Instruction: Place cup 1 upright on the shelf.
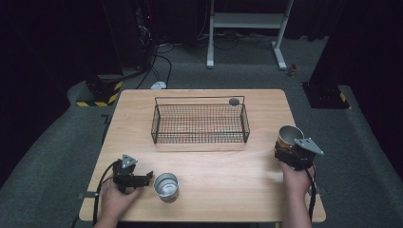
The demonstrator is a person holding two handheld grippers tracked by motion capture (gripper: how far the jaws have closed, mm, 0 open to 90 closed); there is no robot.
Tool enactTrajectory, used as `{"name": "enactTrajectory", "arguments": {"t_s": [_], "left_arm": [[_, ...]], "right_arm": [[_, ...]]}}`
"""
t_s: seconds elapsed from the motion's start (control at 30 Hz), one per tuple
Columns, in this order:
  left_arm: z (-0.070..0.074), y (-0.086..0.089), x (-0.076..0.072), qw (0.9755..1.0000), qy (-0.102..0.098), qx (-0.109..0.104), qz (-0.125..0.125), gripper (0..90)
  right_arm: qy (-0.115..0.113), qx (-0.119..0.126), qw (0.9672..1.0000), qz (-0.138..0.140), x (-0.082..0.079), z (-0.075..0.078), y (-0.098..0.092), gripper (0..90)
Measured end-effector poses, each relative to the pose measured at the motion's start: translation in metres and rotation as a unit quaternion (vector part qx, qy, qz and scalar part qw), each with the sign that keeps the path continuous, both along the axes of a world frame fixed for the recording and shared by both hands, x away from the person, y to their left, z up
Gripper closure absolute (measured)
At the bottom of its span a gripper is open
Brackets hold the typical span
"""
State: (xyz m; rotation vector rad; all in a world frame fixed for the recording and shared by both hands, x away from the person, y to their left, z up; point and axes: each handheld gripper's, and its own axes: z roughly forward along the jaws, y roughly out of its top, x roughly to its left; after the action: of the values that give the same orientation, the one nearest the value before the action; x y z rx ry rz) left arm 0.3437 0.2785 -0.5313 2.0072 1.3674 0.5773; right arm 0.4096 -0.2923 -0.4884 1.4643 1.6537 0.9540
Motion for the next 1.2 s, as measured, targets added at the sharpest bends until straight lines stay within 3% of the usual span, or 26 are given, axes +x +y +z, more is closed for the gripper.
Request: {"name": "enactTrajectory", "arguments": {"t_s": [0.5, 1.07, 1.2], "left_arm": [[0.000, 0.000, 0.000, 1.0000, 0.000, 0.000, 0.000, 0.3], [0.000, 0.000, 0.000, 1.0000, 0.000, 0.000, 0.000, 0.3], [0.000, 0.000, 0.000, 1.0000, 0.000, 0.000, 0.000, 0.3]], "right_arm": [[-0.012, 0.013, 0.9998, -0.004, 0.010, 0.001, -0.005, 10.7], [-0.024, 0.008, 0.9997, 0.000, 0.003, 0.009, -0.001, 14.3], [-0.027, 0.004, 0.9996, 0.011, -0.002, 0.012, 0.004, 14.3]]}}
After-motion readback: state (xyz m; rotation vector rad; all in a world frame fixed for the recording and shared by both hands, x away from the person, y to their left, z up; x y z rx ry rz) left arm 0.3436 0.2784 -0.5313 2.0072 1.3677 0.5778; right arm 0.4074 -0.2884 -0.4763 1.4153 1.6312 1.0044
